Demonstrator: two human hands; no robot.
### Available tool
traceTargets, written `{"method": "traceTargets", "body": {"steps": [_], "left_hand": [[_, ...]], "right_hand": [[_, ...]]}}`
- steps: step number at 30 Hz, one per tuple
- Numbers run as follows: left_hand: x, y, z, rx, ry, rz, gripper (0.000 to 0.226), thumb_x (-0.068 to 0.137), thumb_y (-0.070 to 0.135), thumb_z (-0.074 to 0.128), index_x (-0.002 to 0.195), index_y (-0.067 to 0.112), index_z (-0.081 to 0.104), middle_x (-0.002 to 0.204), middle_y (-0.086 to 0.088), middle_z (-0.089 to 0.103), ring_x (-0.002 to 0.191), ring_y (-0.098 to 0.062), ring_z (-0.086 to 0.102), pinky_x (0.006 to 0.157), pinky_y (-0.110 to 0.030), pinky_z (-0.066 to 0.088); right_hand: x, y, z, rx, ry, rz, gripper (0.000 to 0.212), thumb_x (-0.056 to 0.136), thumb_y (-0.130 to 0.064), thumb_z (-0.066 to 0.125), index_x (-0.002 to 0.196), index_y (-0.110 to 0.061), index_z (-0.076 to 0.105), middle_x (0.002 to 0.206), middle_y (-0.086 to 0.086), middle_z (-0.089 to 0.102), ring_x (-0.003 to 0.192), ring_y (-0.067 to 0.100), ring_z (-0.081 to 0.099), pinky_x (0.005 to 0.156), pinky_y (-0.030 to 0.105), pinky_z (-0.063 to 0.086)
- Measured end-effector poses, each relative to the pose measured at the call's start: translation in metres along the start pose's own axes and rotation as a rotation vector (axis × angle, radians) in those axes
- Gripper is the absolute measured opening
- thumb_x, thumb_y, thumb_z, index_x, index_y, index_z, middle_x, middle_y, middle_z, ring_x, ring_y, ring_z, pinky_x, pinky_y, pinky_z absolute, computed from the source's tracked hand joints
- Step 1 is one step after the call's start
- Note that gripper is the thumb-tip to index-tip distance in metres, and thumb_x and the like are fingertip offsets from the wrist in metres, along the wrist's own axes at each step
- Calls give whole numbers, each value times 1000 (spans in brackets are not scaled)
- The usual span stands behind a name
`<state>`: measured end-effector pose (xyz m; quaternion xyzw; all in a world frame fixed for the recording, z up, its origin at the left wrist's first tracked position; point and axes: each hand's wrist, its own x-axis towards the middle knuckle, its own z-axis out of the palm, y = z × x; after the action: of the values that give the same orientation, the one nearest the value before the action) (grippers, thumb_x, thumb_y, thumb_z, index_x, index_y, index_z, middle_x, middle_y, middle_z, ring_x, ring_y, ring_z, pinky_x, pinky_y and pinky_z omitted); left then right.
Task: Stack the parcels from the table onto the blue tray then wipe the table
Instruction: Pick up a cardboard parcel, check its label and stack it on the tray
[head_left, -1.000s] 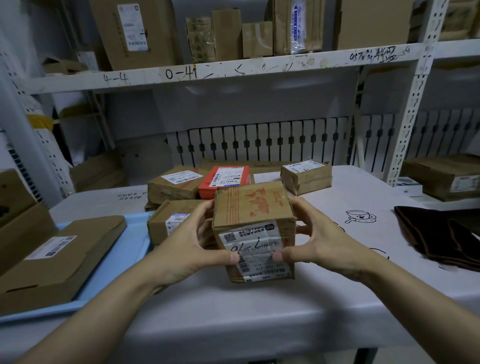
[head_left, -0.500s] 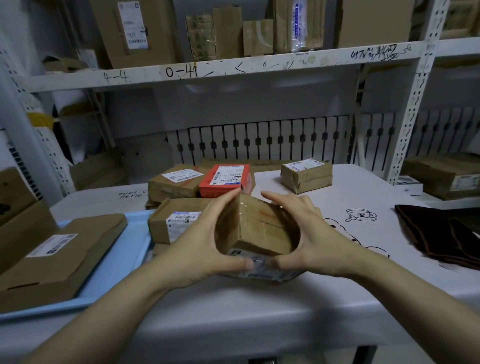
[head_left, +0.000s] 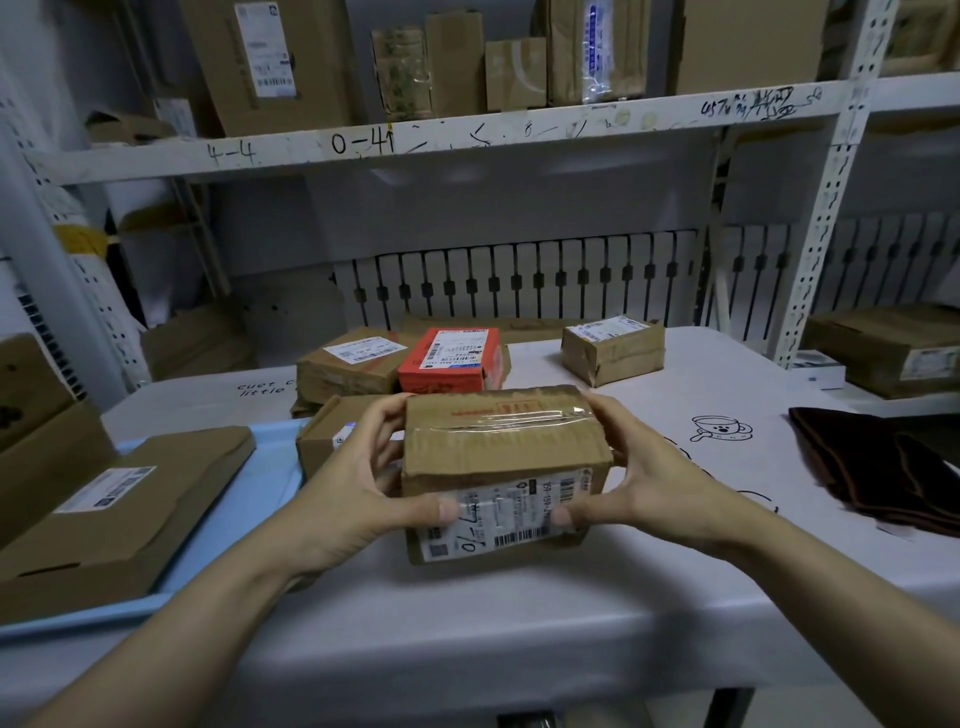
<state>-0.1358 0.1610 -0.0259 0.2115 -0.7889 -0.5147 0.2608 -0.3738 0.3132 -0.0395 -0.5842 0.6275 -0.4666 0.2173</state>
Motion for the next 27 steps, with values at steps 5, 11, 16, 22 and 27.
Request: {"method": "traceTargets", "body": {"steps": [5, 11, 16, 22, 27], "left_hand": [[2, -2, -2, -48, -18, -13, 96, 59, 5, 88, 138, 30, 39, 130, 10, 63, 124, -12, 59, 99, -38, 53], [2, -2, -2, 8, -13, 15, 102, 56, 5, 90, 139, 32, 38, 126, 16, 63, 122, -4, 57, 94, -20, 52], [2, 10, 1, 272, 3, 99, 111, 57, 26, 94, 144, 44, 29, 141, 27, 38, 125, 17, 40, 94, -4, 41], [8, 14, 10, 621, -4, 175, 111, 62, 45, 89, 148, 44, 20, 145, 23, 26, 133, 5, 24, 107, -21, 26], [9, 11, 12, 530, -55, 180, 100, 63, 40, 88, 145, 41, 29, 142, 22, 35, 133, 4, 34, 112, -31, 36]], "right_hand": [[3, 0, -2, 8, 26, -23, 95, 60, -10, 94, 137, -34, 44, 129, -9, 60, 118, 5, 55, 105, 35, 44], [5, 0, -2, 4, 67, -66, 95, 54, -20, 92, 134, -39, 44, 128, -7, 59, 116, 5, 55, 101, 34, 47], [7, -1, -2, -57, 81, -110, 96, 53, -26, 91, 133, -45, 43, 130, -10, 54, 115, 6, 52, 99, 33, 46], [9, -8, 1, -134, 74, -179, 102, 54, -31, 91, 139, -51, 38, 130, -21, 45, 121, 4, 43, 98, 14, 37], [6, -16, 3, -137, 56, -200, 109, 58, -19, 96, 145, -42, 35, 133, -14, 41, 125, 0, 36, 95, 0, 31]]}}
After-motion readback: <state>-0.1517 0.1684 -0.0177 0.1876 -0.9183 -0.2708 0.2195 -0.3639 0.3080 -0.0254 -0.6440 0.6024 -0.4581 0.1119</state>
